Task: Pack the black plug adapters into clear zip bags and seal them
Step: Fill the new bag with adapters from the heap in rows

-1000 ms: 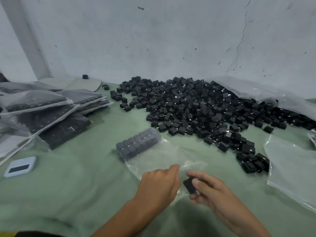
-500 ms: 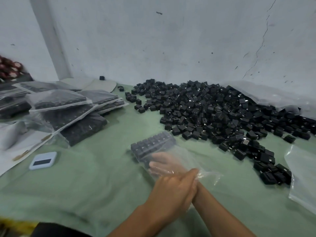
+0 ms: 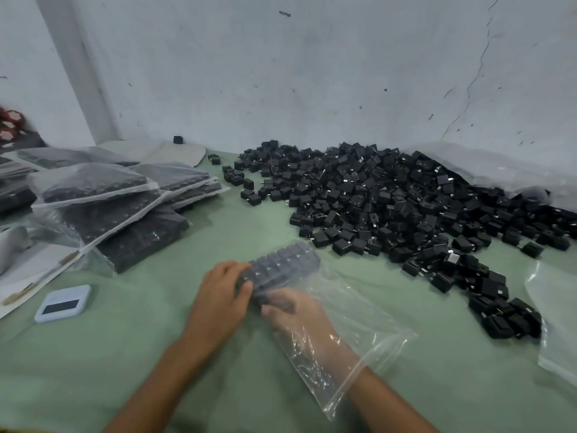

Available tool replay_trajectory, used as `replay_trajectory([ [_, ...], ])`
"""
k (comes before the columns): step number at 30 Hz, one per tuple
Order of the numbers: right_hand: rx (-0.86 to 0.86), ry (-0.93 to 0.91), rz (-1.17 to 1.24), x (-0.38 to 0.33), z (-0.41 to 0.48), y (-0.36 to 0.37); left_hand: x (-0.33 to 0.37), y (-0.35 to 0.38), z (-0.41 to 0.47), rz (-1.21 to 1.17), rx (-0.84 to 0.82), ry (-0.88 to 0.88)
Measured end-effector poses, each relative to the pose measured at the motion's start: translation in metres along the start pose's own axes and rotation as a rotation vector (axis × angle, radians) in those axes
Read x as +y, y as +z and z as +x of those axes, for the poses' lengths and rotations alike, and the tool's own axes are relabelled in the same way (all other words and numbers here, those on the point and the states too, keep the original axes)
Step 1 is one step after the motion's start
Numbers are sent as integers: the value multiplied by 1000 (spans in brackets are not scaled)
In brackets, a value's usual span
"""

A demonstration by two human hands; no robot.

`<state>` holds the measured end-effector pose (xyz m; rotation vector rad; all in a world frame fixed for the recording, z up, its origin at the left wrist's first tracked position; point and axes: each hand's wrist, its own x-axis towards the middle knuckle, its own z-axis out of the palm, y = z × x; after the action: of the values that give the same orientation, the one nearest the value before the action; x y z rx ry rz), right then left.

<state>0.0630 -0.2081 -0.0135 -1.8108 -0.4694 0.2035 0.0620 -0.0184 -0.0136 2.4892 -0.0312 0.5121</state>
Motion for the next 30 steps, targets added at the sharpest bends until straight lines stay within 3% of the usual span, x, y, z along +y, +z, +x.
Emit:
replay_trajectory([
  [4, 54, 38, -89, 15, 9, 1, -32, -1, 28, -158, -259, -21],
  [12, 33, 123, -81, 10, 32, -27, -18, 18, 48, -223, -179, -36],
  [18, 55, 51, -96, 19, 32, -23, -20, 23, 48, -255, -129, -63],
  [26, 11, 66, -111, 27, 35, -23, -24, 28, 47, -159, -137, -104],
  [30, 47, 27, 5, 27, 31, -21, -23, 30, 51, -184, -173, -82],
])
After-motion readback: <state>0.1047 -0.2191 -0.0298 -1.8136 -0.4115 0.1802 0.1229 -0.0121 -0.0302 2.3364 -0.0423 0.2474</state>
